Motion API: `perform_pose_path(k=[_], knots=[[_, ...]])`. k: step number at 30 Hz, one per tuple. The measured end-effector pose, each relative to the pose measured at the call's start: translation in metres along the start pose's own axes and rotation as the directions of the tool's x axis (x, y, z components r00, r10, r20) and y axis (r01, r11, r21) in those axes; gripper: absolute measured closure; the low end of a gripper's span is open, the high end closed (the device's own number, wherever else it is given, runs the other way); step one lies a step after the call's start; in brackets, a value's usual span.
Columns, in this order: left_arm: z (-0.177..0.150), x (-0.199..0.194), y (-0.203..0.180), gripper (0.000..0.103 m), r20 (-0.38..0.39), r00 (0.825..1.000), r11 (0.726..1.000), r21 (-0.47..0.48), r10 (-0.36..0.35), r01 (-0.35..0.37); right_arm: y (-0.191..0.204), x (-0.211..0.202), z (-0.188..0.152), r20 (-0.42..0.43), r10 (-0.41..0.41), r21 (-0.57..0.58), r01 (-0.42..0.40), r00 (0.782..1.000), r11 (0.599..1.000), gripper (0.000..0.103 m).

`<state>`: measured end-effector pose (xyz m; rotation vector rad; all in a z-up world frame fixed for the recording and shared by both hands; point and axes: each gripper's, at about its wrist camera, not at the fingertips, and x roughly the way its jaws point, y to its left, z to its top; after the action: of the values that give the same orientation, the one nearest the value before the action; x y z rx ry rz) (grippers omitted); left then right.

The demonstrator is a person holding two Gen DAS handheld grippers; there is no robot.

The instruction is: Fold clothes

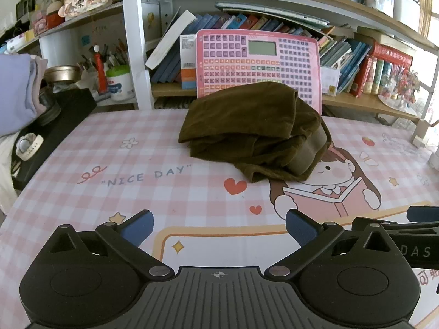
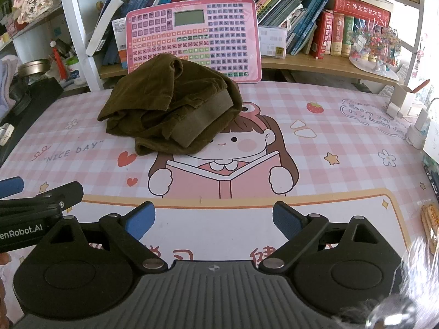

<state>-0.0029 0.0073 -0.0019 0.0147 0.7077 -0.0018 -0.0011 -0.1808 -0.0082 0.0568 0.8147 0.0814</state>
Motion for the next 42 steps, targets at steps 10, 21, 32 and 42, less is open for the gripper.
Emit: perform_pose_path(k=[10, 21, 32, 42], knots=[[0.004, 0.001, -0.002, 0.0, -0.013, 1.0, 1.0, 0.002, 0.007, -0.007, 0.001, 0.001, 0.0, -0.004, -0.004, -0.001, 0.004, 1.0, 1.0, 0.01], [0.004, 0.004, -0.001, 0.0, -0.029, 0.999, 1.0, 0.002, 0.014, -0.014, 0.0, 0.004, 0.001, -0.013, -0.002, 0.0, 0.002, 1.0, 1.0, 0.009], [0.005, 0.007, -0.003, 0.0, -0.039, 0.999, 1.0, -0.002, 0.017, -0.017, 0.0, 0.006, 0.002, -0.018, -0.003, -0.006, 0.003, 1.0, 1.0, 0.009], [0.006, 0.011, -0.005, 0.0, -0.046, 0.999, 1.0, 0.002, 0.016, -0.016, -0.001, 0.01, 0.003, -0.021, -0.007, -0.003, 0.007, 1.0, 1.0, 0.009]])
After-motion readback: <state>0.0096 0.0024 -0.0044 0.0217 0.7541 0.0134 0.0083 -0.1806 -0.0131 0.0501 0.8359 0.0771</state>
